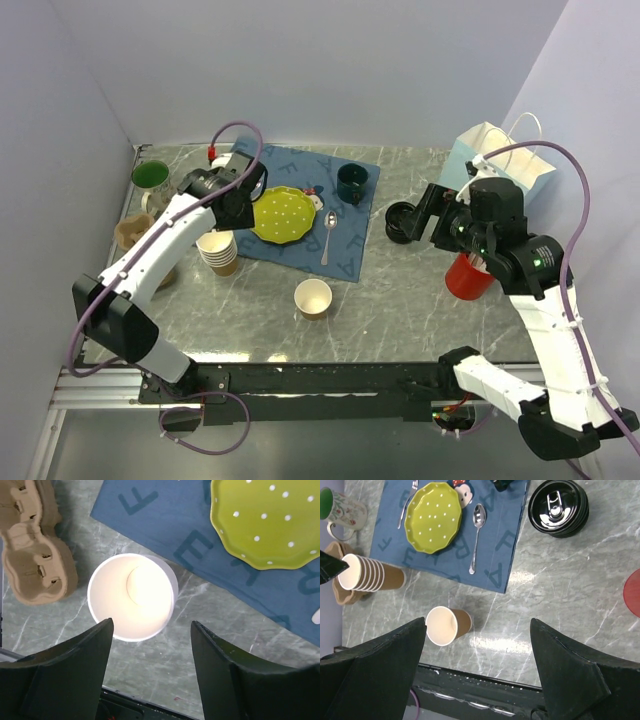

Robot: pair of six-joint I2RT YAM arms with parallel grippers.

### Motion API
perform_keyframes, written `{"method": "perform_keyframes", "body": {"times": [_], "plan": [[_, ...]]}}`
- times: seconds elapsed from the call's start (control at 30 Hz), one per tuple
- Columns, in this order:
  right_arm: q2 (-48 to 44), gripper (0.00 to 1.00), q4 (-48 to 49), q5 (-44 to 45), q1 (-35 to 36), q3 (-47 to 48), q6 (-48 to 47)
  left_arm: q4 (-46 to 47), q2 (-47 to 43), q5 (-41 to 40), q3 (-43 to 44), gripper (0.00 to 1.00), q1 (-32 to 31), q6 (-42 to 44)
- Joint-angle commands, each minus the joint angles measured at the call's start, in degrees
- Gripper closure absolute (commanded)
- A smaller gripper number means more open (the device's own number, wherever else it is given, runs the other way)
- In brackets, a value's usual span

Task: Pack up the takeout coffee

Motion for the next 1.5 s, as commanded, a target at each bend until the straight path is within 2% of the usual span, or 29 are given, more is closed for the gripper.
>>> {"method": "perform_keyframes", "body": {"times": [0.0,0.33,0.63,0.8,0.93,1.1,1.2,1.47], "plan": [[1.0,0.08,2.4,-1.5,-0.3,1.3,-0.8,6.4,0.4,3.3,-3.2,0.31,1.4,4.0],[2.5,0.08,2.3,-1.8,-0.3,2.7,-1.3,11.9,2.7,6.5,-11.0,0.38,3.7,5.4],[3.2,0.08,2.6,-2.0,-0.3,3.1,-1.3,6.5,3.7,2.5,-14.1,0.62,4.4,2.8],[3.2,0.08,3.1,-2.1,-0.3,2.5,-0.8,3.4,2.0,-0.1,-15.0,0.62,4.5,1.4],[3.3,0.08,3.2,-2.5,-0.3,2.1,-0.4,3.9,0.9,-0.5,-17.6,0.61,5.8,1.5],[3.5,0.08,3.0,-2.6,-0.3,2.5,-0.5,3.5,0.5,-0.9,-16.6,0.55,6.6,1.6],[3.7,0.08,3.1,-3.0,-0.4,2.5,-0.4,2.4,0.7,-1.0,-12.4,0.42,6.6,1.5],[7.0,0.09,0.5,-2.8,-0.4,3.4,-2.3,-1.5,-1.2,0.6,0.5,0.20,6.1,1.7]]}}
